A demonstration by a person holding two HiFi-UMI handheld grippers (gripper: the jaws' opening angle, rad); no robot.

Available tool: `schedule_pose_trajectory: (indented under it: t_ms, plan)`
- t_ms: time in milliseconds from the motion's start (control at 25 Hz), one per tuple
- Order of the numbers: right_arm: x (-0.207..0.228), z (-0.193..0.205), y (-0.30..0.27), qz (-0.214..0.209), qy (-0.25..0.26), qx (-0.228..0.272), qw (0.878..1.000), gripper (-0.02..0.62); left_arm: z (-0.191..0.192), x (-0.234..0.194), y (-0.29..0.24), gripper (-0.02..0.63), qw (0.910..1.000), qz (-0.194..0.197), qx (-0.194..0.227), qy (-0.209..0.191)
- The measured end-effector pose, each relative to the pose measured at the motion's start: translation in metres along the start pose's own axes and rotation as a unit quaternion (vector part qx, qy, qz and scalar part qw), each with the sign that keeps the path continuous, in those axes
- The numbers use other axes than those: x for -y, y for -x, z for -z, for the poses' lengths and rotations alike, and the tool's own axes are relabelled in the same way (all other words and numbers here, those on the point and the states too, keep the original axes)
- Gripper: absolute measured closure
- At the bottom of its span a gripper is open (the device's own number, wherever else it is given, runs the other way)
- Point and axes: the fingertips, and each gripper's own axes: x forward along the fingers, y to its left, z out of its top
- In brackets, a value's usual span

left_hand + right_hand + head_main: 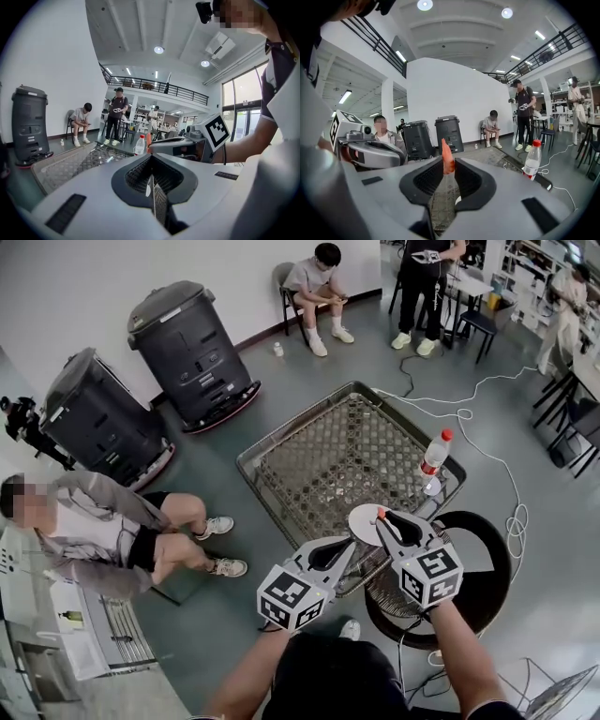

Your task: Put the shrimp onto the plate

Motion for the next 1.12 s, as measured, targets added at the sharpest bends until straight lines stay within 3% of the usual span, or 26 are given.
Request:
schedule_pose_trajectory:
  t_ms: [240, 440, 760, 1120]
  plan:
    - [0.028, 0.053, -0.028, 0.025, -0.006, -0.072, 0.997, 0.515, 0.024, -0.013, -0.018, 0.597, 0.9994, -0.007, -0.033, 0.009]
    - [0.05, 0.116, -0.048, 0.046, -0.014, -0.149, 0.988, 0.515, 0.049, -0.028, -0.031, 0.597, 0.9981, -0.004, -0.056, 0.023]
    - [0.07, 0.186, -0.076, 0.072, -0.034, -0.259, 0.963, 0.515, 0.086, -0.06, -0.047, 0.597, 0.9942, 0.009, -0.097, 0.044]
    - [0.084, 0.224, -0.093, 0.089, -0.004, -0.345, 0.934, 0.515, 0.109, -0.084, -0.062, 0.597, 0.9886, 0.047, -0.132, 0.056]
